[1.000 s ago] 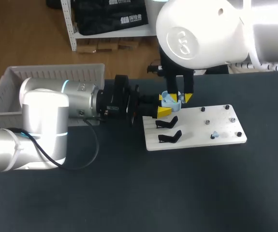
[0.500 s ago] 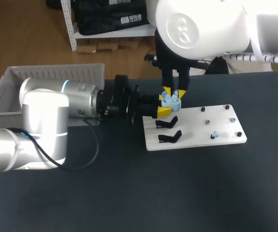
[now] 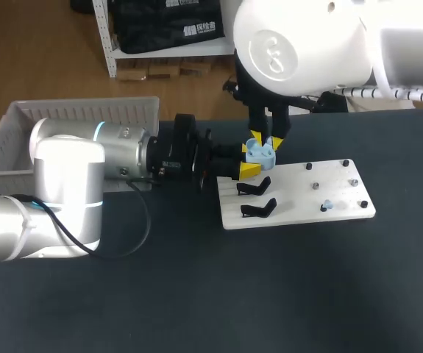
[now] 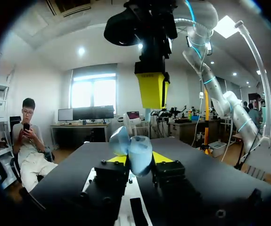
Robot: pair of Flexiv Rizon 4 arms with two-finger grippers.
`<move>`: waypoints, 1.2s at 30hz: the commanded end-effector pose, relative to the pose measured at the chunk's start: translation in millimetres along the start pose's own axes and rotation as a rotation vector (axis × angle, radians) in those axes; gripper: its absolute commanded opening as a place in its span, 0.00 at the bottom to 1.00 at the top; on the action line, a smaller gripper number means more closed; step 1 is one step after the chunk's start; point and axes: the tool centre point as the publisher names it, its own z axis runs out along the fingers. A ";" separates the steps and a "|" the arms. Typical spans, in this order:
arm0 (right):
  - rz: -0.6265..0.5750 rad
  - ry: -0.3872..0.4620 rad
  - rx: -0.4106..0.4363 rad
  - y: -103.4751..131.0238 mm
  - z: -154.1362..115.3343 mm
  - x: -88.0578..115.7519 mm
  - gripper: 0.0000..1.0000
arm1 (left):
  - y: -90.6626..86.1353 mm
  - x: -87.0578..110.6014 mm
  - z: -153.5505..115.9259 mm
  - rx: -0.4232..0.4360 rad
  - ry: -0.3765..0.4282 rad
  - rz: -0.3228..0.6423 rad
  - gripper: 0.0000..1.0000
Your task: Pick up each earbud case from the left stands, insert the matching earbuds, close the lid, and place the case in the box.
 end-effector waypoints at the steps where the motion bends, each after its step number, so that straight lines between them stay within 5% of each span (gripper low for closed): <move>1: 0.088 0.006 0.002 9.0 -2.8 -4.3 0.00 | -0.9 0.7 0.1 -0.004 -0.003 0.003 0.00; 9: 0.169 0.027 -0.011 13.2 -5.2 -3.6 0.00 | -0.9 0.7 0.1 -0.004 -0.003 0.003 0.00; 36: 0.177 0.047 0.046 18.9 13.0 -3.5 0.00 | -0.9 0.7 0.1 -0.004 -0.003 0.003 0.00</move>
